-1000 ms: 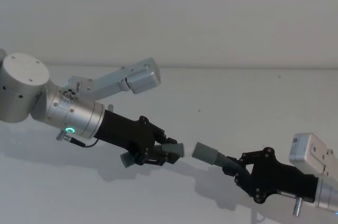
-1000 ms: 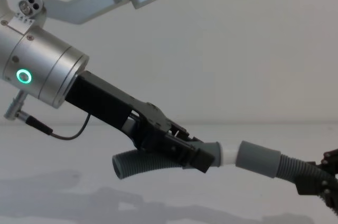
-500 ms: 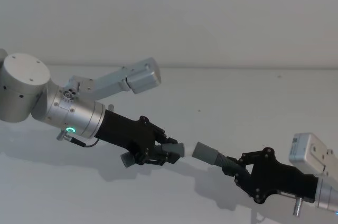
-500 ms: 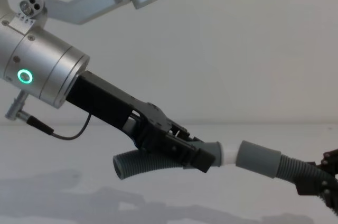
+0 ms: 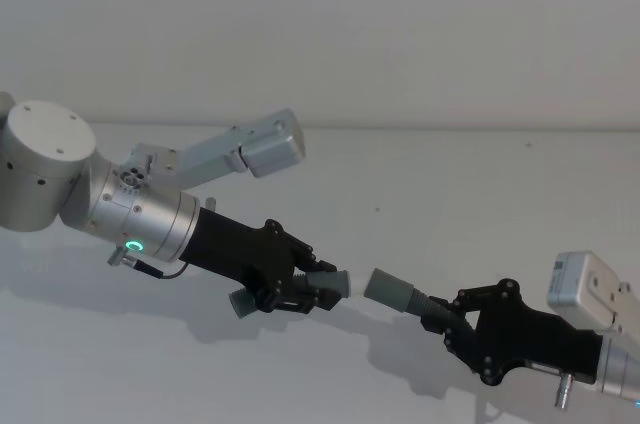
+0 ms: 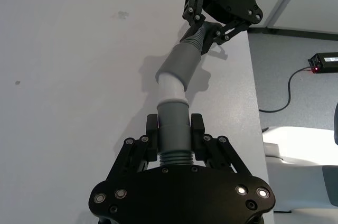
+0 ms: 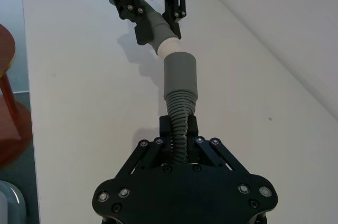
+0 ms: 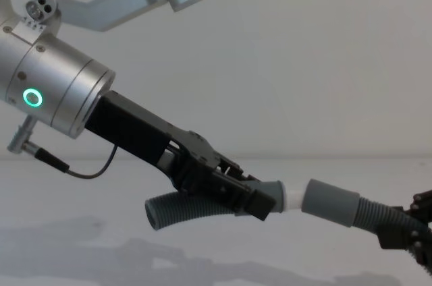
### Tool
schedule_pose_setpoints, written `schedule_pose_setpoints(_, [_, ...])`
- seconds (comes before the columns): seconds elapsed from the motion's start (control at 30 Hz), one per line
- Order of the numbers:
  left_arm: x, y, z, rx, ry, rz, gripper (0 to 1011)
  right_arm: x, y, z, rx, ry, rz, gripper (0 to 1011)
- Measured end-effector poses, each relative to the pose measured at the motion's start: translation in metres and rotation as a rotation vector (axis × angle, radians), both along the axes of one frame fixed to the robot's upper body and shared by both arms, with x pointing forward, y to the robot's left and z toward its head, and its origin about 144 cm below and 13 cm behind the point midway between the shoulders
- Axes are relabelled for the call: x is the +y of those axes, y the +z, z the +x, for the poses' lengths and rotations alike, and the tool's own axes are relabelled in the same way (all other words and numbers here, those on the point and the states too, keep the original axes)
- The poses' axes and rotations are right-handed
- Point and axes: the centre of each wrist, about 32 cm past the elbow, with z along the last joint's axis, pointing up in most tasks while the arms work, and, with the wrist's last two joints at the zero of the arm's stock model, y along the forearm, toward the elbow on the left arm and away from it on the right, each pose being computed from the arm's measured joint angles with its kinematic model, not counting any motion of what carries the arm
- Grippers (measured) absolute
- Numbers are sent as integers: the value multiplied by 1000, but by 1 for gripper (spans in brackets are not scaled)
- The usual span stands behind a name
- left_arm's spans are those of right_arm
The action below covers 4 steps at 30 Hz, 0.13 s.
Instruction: Use both hands to pick up one end of the pipe from the table, align the ends, and insert them.
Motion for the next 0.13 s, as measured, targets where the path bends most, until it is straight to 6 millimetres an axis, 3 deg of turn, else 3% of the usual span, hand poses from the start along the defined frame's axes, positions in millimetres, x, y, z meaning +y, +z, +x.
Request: schedule_pose_setpoints(0.13, [0,0,0,0,0,0,345,0,0,0,0,0,0,137])
